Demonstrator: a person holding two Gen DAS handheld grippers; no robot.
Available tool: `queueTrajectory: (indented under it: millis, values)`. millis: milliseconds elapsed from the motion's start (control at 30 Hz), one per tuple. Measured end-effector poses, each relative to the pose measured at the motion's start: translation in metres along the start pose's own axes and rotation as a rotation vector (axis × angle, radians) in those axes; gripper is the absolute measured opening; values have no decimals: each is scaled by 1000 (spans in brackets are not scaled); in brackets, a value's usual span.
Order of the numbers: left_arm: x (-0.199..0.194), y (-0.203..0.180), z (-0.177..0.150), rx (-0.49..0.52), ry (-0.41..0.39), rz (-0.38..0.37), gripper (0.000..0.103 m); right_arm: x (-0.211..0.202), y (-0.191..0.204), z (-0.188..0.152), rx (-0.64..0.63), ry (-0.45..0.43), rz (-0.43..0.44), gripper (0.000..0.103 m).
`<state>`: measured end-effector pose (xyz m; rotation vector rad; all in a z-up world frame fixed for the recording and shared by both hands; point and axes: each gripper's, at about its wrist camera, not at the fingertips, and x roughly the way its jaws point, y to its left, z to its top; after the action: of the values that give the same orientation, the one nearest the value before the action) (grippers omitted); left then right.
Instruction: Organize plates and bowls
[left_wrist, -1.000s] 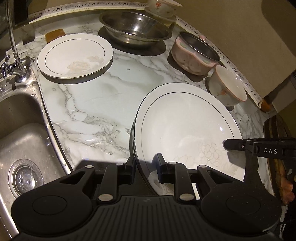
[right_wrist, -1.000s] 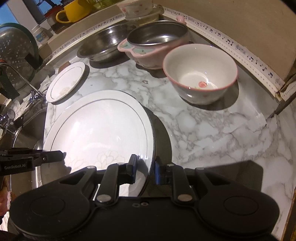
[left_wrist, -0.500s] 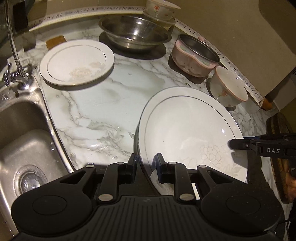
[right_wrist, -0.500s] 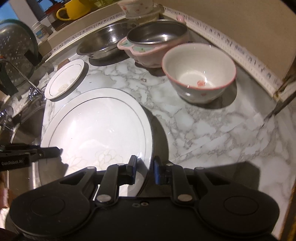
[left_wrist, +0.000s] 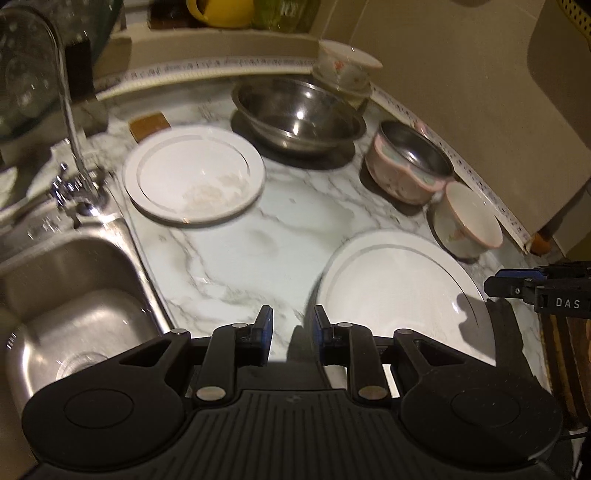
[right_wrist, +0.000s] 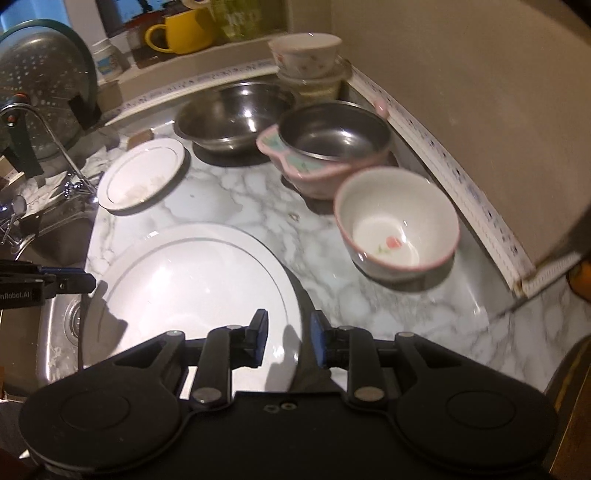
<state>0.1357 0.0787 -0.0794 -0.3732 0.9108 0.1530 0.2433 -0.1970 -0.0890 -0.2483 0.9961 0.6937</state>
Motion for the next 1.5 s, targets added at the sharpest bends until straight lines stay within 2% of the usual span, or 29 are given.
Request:
queueTrajectory:
  millis: [67, 133, 200, 267, 333, 467, 533, 600, 667, 833, 933, 1100, 1300, 1367, 1500]
  values:
    - [-3, 2, 5, 5, -13, 22, 22, 0, 3, 6, -6, -10, 9, 33]
    - [-6, 6, 10, -5, -22, 30, 30, 1, 6, 13, -9, -19, 25, 35]
    - [-10, 8, 15, -13, -40, 29, 52, 1, 11, 20, -13, -31, 46, 37]
    - [-15, 9, 18, -12, -73, 39, 65, 1, 19, 27, -29, -44, 59, 41]
    - [-18, 11, 22, -6, -95, 48, 65, 2, 27, 34, -47, -55, 75, 43]
    - [-18, 17, 28, -13, -107, 72, 66, 7, 43, 49, -79, -83, 104, 62]
    - [-16, 22, 32, -19, -112, 93, 69, 11, 50, 56, -92, -91, 113, 64]
    - [-14, 28, 35, -23, -120, 113, 78, 16, 55, 63, -94, -96, 125, 65]
    - [-12, 33, 37, -23, -134, 133, 78, 22, 59, 69, -92, -94, 141, 72]
    - [2, 50, 47, -54, -119, 108, 80, 39, 71, 85, -90, -95, 181, 84]
    - [11, 60, 52, -69, -127, 126, 81, 52, 77, 94, -80, -79, 217, 93]
    - [32, 74, 59, -63, -106, 175, 81, 76, 86, 106, -76, -54, 226, 94]
    - [52, 96, 67, -130, -85, 160, 81, 107, 98, 121, -71, -22, 222, 93]
    - [56, 99, 70, -148, -87, 180, 81, 115, 101, 127, -59, -12, 223, 93]
    - [66, 101, 75, -138, -91, 191, 81, 134, 103, 138, -9, 14, 235, 90]
